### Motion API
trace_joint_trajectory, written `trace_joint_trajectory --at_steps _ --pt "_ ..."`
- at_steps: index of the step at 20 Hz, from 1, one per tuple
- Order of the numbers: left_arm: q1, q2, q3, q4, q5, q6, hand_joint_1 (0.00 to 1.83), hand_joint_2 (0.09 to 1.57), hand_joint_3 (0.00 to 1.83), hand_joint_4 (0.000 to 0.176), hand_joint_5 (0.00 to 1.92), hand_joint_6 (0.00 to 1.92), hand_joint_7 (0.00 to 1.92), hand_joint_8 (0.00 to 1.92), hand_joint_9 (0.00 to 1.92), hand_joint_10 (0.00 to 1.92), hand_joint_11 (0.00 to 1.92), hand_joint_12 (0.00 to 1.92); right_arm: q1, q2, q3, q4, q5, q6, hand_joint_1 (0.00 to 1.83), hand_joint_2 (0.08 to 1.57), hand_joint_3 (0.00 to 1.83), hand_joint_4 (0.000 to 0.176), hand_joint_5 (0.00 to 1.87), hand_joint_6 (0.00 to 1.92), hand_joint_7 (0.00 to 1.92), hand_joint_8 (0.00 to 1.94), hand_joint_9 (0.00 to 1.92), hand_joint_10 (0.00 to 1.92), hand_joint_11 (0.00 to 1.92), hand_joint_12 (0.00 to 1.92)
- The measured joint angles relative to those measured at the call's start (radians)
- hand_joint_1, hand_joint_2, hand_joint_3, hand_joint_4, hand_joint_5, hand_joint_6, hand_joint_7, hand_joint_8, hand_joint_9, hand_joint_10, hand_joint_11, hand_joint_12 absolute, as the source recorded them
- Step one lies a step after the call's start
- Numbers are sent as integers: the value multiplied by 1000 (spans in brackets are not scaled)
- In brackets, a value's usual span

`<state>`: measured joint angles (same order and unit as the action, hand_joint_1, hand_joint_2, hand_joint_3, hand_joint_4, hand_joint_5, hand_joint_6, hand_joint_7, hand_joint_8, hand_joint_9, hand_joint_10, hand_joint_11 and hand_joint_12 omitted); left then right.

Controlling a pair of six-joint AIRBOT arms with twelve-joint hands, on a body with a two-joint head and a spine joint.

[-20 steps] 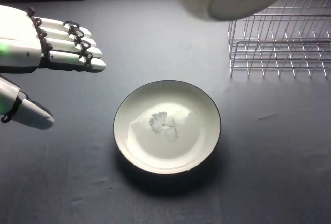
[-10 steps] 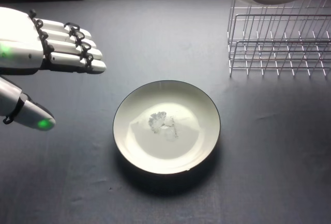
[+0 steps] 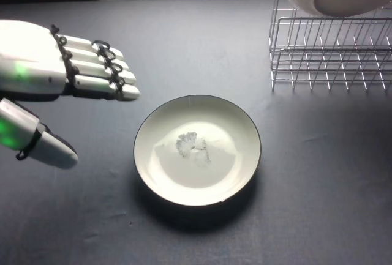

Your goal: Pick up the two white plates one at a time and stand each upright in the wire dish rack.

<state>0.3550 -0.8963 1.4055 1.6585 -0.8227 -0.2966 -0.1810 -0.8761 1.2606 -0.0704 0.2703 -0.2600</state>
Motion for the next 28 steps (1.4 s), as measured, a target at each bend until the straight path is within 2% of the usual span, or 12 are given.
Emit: trace_joint_trajectory --at_steps 5,8,10,12,13,15,20,23,26,27,28 --pt "42 -27 -25 -21 15 -2 0 1121 0 0 0 0 0 0 0 0 0 0 -85 0 36 16 40 10 1400 1026 0 0 1103 707 1230 550 1104 875 955 860" --pt "51 -42 -48 -26 14 2 0 1125 0 0 0 0 0 0 0 0 0 0 -111 -16 68 16 70 16 1399 1033 0 0 1077 740 1195 629 1094 894 944 889" --pt "71 -69 -42 -36 27 40 0 1128 1 0 0 0 0 0 0 0 0 0 -124 -18 76 18 84 18 1396 1042 1 0 1051 797 1177 655 1075 915 925 891" --pt "107 -92 -30 -32 29 48 0 1120 0 0 0 0 0 0 0 0 0 0 -149 -28 86 20 92 19 1398 1035 0 0 1073 758 1185 635 1098 886 937 875" --pt "126 -101 -16 -58 31 48 0 1124 0 0 0 0 0 0 0 0 0 0 -171 -31 92 4 75 9 1398 1035 0 0 1070 757 1181 647 1108 868 936 873" --pt "132 -101 -11 -77 56 52 0 1126 0 0 0 0 0 0 0 0 0 0 -193 -50 114 -1 60 2 1401 1024 0 0 1084 734 1213 596 1138 816 978 838" --pt "138 -113 -21 -73 86 53 0 1124 0 0 0 0 0 0 0 0 0 0 -224 -69 153 5 88 17 1399 1031 0 0 1075 772 1196 614 1107 850 958 814" --pt "139 -115 -29 -76 93 53 0 1122 0 0 0 0 0 0 0 0 0 0 -257 -69 153 9 123 21 1391 1057 1 0 1006 900 1150 699 1035 940 898 815" --pt "150 -115 -31 -76 98 53 0 1140 7 0 0 0 0 0 0 0 0 0 -259 -70 154 3 129 16 1376 1105 1 0 894 1105 1043 830 938 1109 811 842" --pt "153 -115 -31 -76 99 53 0 1123 0 0 0 0 0 0 0 0 0 0 -257 -70 154 1 126 16 1237 1147 3 0 836 1220 987 953 894 639 748 836" --pt "155 -115 -31 -76 100 53 0 1119 0 0 0 0 0 0 0 0 0 0 -245 -71 154 -5 110 12 1209 1159 0 0 823 1247 977 972 954 339 725 836"
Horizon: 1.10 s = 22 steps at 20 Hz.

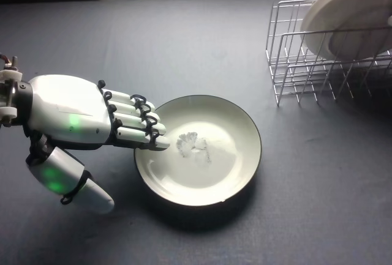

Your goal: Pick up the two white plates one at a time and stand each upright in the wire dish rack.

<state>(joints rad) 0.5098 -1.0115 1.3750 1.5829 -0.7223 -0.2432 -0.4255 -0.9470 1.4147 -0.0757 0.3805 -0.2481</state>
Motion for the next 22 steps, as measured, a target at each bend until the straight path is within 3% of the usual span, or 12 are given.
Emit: trace_joint_trajectory --at_steps 2,3,4,5,6,10,13,15,16,18,20,22 --pt "6 0 0 -2 1 0 0 1126 0 0 0 0 0 0 0 0 0 0 31 0 -6 -16 -31 -6 1200 1160 3 0 824 1268 960 979 1004 94 703 820" --pt "6 0 -1 -2 3 2 0 1127 0 0 0 0 0 0 0 0 0 0 46 0 -10 -29 -45 -12 1150 1171 0 0 854 1171 885 428 978 45 660 812" --pt "6 0 -3 -2 5 2 0 1123 0 0 0 0 0 0 0 0 0 0 59 0 -15 -36 -53 -16 1190 1137 0 0 705 508 845 174 909 15 569 821" --pt "10 0 -3 -2 6 2 0 1123 0 0 0 0 0 0 0 0 0 0 72 0 -18 -40 -58 -16 1215 1101 0 0 662 191 798 54 829 4 470 854" --pt "13 0 -4 -2 8 3 0 1127 1 0 1 0 0 0 0 0 0 0 84 0 -24 -40 -56 -14 1228 1057 0 0 651 67 753 12 756 0 394 888" --pt "16 0 -4 -2 9 6 0 1126 0 0 0 0 0 0 0 0 0 0 111 0 -33 -45 -19 -13 1072 1034 0 0 407 0 462 0 437 0 29 1036" --pt "18 0 -4 -2 10 7 0 1122 0 0 0 0 0 0 0 0 0 0 124 3 -52 -49 -43 -13 1053 1003 0 0 344 3 369 0 344 0 0 954" --pt "23 0 -4 -2 9 8 0 1130 2 0 0 0 0 0 0 0 0 0 156 23 -90 -83 -40 -13 1029 1017 0 0 239 0 239 0 217 0 0 738" --pt "29 0 -4 -6 8 8 0 1138 6 0 0 0 0 0 0 0 0 0 163 29 -111 -103 -32 -13 919 1019 1 0 154 0 152 0 145 0 0 610" --pt "35 0 -4 -7 9 10 0 1124 0 0 0 0 0 0 0 0 0 0 188 38 -169 -201 -21 -11 797 979 0 0 9 0 5 0 5 0 0 70" --pt "42 0 -4 -13 10 11 0 1125 0 0 6 2 0 0 0 0 0 0 198 37 -205 -357 18 -11 694 942 0 0 0 0 0 0 0 0 0 2" --pt "47 0 -5 -13 10 10 0 1134 4 0 0 0 0 0 0 0 0 0 199 37 -233 -569 73 -17 906 897 0 0 0 0 0 0 0 0 0 0"
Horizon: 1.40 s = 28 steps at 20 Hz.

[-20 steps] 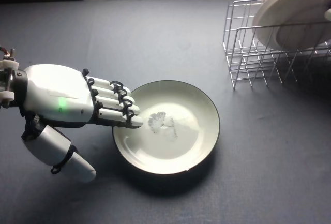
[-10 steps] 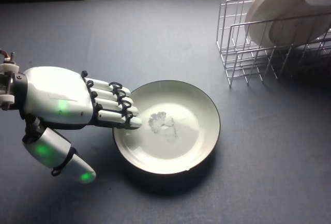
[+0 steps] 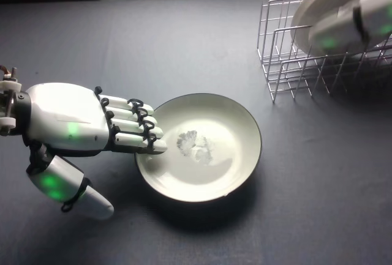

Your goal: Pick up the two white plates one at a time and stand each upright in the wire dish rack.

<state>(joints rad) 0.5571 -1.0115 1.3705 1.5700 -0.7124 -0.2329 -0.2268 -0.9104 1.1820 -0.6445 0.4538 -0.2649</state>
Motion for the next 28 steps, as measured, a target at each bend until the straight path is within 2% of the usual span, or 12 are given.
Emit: trace_joint_trajectory --at_steps 2,4,7,9,12,14,17,18,20,22,25,28 --pt "13 0 0 -2 8 0 0 1123 0 0 0 0 0 0 0 0 0 0 0 0 -28 -108 16 0 1028 869 0 0 0 0 0 0 0 0 0 0" --pt "31 -1 0 -3 14 0 0 1116 0 0 3 1 1 0 0 0 0 0 0 1 -49 -179 27 -2 1050 837 0 0 0 0 0 0 0 0 0 0" --pt "44 -1 0 -11 9 0 0 1118 0 0 0 0 0 0 0 0 0 0 -15 1 -86 -262 34 -3 1167 899 12 0 0 0 0 0 0 0 0 0" --pt "50 -2 1 -19 9 0 0 1114 0 0 0 0 0 0 0 0 0 0 -42 -6 -101 -326 44 -3 1173 935 24 0 0 0 0 0 0 0 0 0" --pt "61 -2 1 -31 9 1 0 1112 0 0 0 0 0 0 0 0 0 0 -78 -28 -109 -355 31 -4 1183 941 21 0 0 0 0 0 0 0 16 7" --pt "61 -2 1 -32 8 1 0 1112 0 0 0 0 0 0 0 0 0 0 -90 -48 -109 -362 13 -6 1066 958 20 0 0 0 0 0 0 0 56 32" --pt "61 -2 3 -34 5 1 0 1127 3 0 0 0 0 0 0 0 0 0 -119 -90 -106 -364 -32 -7 1115 1007 0 0 31 11 0 0 0 0 35 54" --pt "61 -2 3 -34 5 1 0 1130 4 0 4 2 0 0 0 0 0 0 -128 -106 -100 -363 -39 -9 1176 958 20 0 84 5 0 0 0 0 6 229" --pt "61 -3 5 -36 3 1 0 1131 4 0 13 5 0 0 0 0 0 0 -146 -137 -89 -369 -55 -10 1194 933 11 0 99 3 13 2 0 0 0 317" --pt "61 -3 5 -37 2 1 0 1104 0 0 31 10 3 1 0 0 0 0 -163 -172 -68 -377 -64 -12 1226 895 0 0 169 11 53 4 30 7 0 621" --pt "61 -3 5 -38 2 0 0 1097 0 0 72 7 43 4 9 1 0 0 -177 -224 -31 -376 -77 -17 1287 911 2 0 172 3 77 4 51 8 0 716" --pt "61 -3 5 -38 2 0 0 1142 15 0 62 10 19 6 0 0 0 0 -177 -283 16 -373 -84 -21 1254 922 2 0 294 18 180 10 129 18 0 812"
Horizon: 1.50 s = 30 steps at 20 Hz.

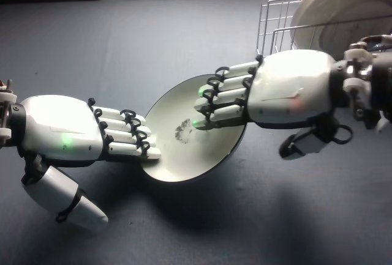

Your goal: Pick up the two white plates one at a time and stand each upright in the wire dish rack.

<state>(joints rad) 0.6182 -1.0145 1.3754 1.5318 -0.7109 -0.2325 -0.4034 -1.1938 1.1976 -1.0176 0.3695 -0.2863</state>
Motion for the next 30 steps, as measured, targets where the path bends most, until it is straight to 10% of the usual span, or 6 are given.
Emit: trace_joint_trajectory --at_steps 11,29,30 --pt "2 -4 8 -4 -8 0 0 1110 0 0 94 15 51 12 14 5 0 0 -18 -121 93 3 5 0 1372 957 3 0 394 11 362 15 343 32 19 1082" --pt "2 -6 8 -5 -7 0 0 1123 2 0 49 1 8 1 0 0 0 0 -18 -166 131 21 37 0 1385 1052 1 0 892 21 940 15 924 27 610 872" --pt "2 -6 8 -5 -6 0 0 1123 2 0 45 1 2 0 0 0 0 0 -18 -167 139 22 41 0 1272 1086 0 0 933 854 1084 582 984 43 715 773"
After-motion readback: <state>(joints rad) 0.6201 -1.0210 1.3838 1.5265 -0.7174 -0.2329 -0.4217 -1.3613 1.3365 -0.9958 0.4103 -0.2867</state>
